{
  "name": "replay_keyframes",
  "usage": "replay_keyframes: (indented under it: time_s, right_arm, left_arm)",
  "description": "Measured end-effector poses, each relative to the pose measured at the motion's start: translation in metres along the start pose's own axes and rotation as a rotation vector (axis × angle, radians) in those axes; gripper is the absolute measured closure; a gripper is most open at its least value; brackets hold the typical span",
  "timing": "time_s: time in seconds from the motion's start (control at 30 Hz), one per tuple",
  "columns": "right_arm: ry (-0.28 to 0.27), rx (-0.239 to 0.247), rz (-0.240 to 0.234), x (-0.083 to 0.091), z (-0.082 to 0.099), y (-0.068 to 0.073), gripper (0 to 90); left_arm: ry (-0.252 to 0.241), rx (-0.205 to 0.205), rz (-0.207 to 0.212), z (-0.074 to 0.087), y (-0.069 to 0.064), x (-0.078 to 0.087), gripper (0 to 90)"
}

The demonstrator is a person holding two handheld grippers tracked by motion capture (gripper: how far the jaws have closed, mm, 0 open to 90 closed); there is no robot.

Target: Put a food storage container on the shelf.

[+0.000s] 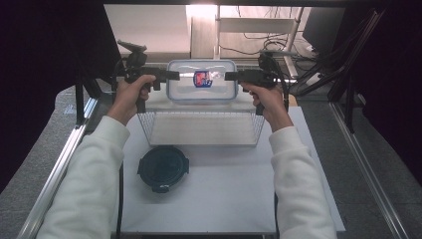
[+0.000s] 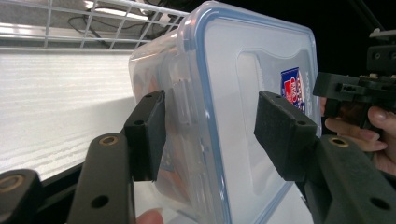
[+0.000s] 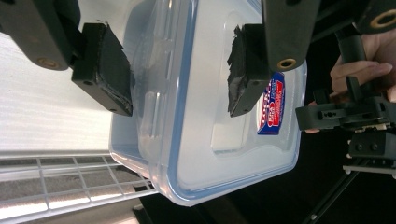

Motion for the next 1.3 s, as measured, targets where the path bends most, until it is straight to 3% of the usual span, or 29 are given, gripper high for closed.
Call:
replay_keyframes:
  time_s: [0.5, 0.73, 0.93, 1.03, 1.1, 1.3]
  right_arm:
    - [0.002, -0.125, 0.047, -0.013, -0.005, -0.010, 38.6]
    - [0.000, -0.172, 0.060, -0.018, -0.004, -0.016, 37.2]
    - [-0.020, -0.151, 0.062, -0.019, -0.004, -0.016, 34.8]
    - [-0.044, -0.137, 0.086, -0.019, -0.003, -0.011, 21.6]
    - [-0.072, -0.124, 0.100, -0.016, -0.004, -0.006, 14.5]
    - [-0.120, -0.037, 0.172, 0.004, 0.000, 0.009, 4.9]
  left_arm:
    - [-0.002, 0.118, 0.030, -0.007, 0.017, -0.015, 42.5]
    - [-0.003, 0.143, 0.036, -0.007, 0.023, -0.022, 39.6]
    - [-0.008, 0.111, 0.029, -0.006, 0.021, -0.023, 37.4]
    - [-0.018, 0.045, -0.019, -0.005, 0.019, -0.022, 25.7]
    - [-0.044, 0.020, -0.029, -0.005, 0.017, -0.018, 20.1]
    - [-0.115, -0.114, -0.090, 0.004, 0.003, 0.015, 16.8]
Point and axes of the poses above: each handheld gripper's, and its own axes: x roughly backward along the jaws, z roughly out of its underside, y roughly to its left, the point moved 6 cm from there along -x, roughly forward along the jaws
